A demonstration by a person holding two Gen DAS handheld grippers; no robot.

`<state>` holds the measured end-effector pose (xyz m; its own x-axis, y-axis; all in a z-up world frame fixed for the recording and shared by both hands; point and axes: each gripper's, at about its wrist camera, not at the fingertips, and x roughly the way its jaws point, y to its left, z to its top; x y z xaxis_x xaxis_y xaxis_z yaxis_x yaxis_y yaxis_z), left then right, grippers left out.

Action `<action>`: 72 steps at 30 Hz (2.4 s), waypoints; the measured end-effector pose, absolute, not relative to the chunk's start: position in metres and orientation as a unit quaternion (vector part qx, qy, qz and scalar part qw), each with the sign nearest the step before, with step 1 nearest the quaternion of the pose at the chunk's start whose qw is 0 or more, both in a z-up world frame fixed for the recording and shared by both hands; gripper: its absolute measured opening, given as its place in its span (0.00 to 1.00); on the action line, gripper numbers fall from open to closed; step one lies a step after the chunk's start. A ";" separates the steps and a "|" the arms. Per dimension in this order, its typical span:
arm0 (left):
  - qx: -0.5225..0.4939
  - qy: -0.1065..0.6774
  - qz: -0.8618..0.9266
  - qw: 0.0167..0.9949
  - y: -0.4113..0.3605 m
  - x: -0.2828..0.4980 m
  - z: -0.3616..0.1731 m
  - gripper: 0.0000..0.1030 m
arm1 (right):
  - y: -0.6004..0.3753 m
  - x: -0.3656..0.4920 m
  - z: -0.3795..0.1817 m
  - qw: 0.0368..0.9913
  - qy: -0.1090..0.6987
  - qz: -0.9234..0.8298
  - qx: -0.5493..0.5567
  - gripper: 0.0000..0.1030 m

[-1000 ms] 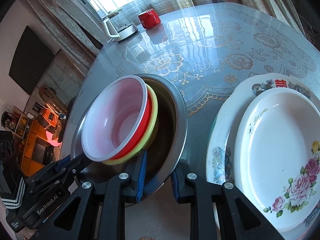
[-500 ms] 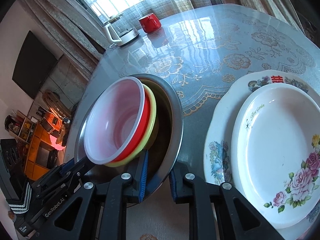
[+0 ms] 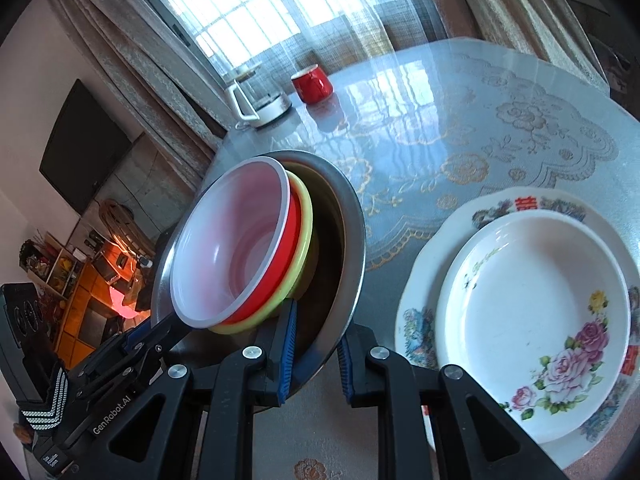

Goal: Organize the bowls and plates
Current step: 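Lift the nested bowls with both grippers and carry them over the plate stack, then lower the nested bowls with both grippers onto the white floral plate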

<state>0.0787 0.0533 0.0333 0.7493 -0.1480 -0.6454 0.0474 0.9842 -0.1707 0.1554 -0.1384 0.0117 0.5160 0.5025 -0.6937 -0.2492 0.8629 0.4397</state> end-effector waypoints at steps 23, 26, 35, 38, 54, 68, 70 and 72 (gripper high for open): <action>-0.026 0.315 -0.172 0.933 -0.052 0.100 0.070 0.30 | -0.249 0.122 0.051 0.900 0.370 0.120 0.196 0.18; -0.022 0.321 -0.184 0.929 -0.064 0.100 0.068 0.30 | -0.261 0.119 0.050 0.900 0.371 0.106 0.202 0.18; -0.013 0.335 -0.203 0.920 -0.092 0.098 0.058 0.30 | -0.287 0.113 0.040 0.895 0.379 0.078 0.221 0.18; -0.011 0.342 -0.205 0.917 -0.097 0.097 0.053 0.30 | -0.291 0.113 0.036 0.893 0.384 0.071 0.225 0.18; -0.004 0.360 -0.201 0.911 -0.109 0.093 0.039 0.30 | -0.296 0.106 0.018 0.882 0.403 0.057 0.239 0.18; -0.006 0.374 -0.195 0.907 -0.110 0.093 0.027 0.30 | -0.291 0.111 0.011 0.874 0.419 0.054 0.241 0.18; -0.006 0.376 -0.195 0.906 -0.109 0.094 0.026 0.30 | -0.290 0.112 0.009 0.872 0.421 0.055 0.242 0.18; -0.005 0.378 -0.194 0.905 -0.110 0.096 0.025 0.30 | -0.289 0.113 0.008 0.872 0.422 0.053 0.242 0.18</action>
<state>0.0957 -0.1095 0.0247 0.6389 -0.3546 -0.6826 0.3463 0.9250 -0.1563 0.1126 -0.2891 0.0078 0.6379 0.2974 -0.7104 0.1107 0.8775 0.4667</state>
